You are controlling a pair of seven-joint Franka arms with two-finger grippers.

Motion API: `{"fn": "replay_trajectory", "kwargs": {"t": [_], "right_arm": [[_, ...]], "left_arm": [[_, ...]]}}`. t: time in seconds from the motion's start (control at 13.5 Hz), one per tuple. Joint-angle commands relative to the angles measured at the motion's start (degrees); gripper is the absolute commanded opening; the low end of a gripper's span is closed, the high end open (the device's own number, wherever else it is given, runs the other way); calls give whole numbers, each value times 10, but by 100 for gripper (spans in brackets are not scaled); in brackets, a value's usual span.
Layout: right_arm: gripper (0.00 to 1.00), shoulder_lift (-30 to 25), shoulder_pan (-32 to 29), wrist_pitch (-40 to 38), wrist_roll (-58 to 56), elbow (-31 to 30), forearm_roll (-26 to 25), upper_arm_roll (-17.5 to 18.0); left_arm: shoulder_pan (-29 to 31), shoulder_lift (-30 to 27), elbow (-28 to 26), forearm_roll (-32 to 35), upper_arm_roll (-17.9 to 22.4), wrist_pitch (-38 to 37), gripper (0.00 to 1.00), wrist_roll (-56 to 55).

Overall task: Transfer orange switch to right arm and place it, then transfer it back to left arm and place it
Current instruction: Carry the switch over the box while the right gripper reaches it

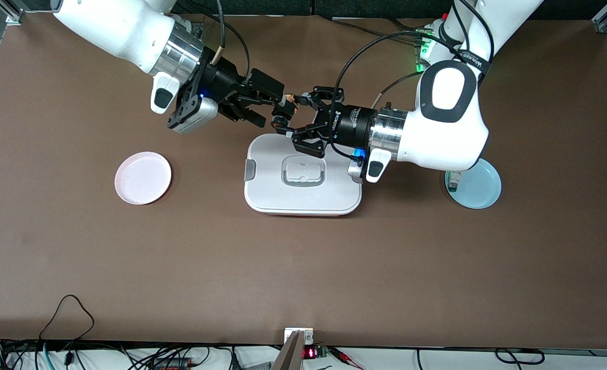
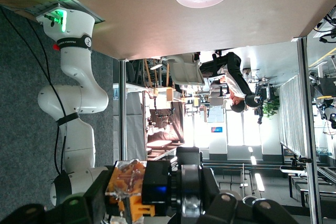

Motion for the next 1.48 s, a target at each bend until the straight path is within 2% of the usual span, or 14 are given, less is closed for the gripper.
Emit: {"fn": "replay_trajectory", "kwargs": {"t": [0.0, 0.37, 0.67, 0.96, 1.33, 1.41], "right_arm": [[97, -3, 3, -4, 2, -7, -7, 0], [92, -5, 13, 0, 12, -21, -7, 0], [83, -3, 31, 11, 51, -21, -12, 1], [59, -3, 31, 12, 66, -21, -19, 2], [8, -1, 28, 12, 70, -17, -14, 1], [4, -1, 26, 13, 70, -16, -13, 1]], "left_arm": [[-4, 9, 18, -11, 0, 3, 10, -9], [-4, 9, 18, -12, 1, 3, 10, -8], [-4, 9, 18, -12, 1, 3, 10, -8], [-4, 10, 18, -12, 0, 3, 10, -8], [-4, 10, 18, -12, 0, 3, 10, -8], [-4, 10, 19, -12, 0, 3, 10, -8]]}}
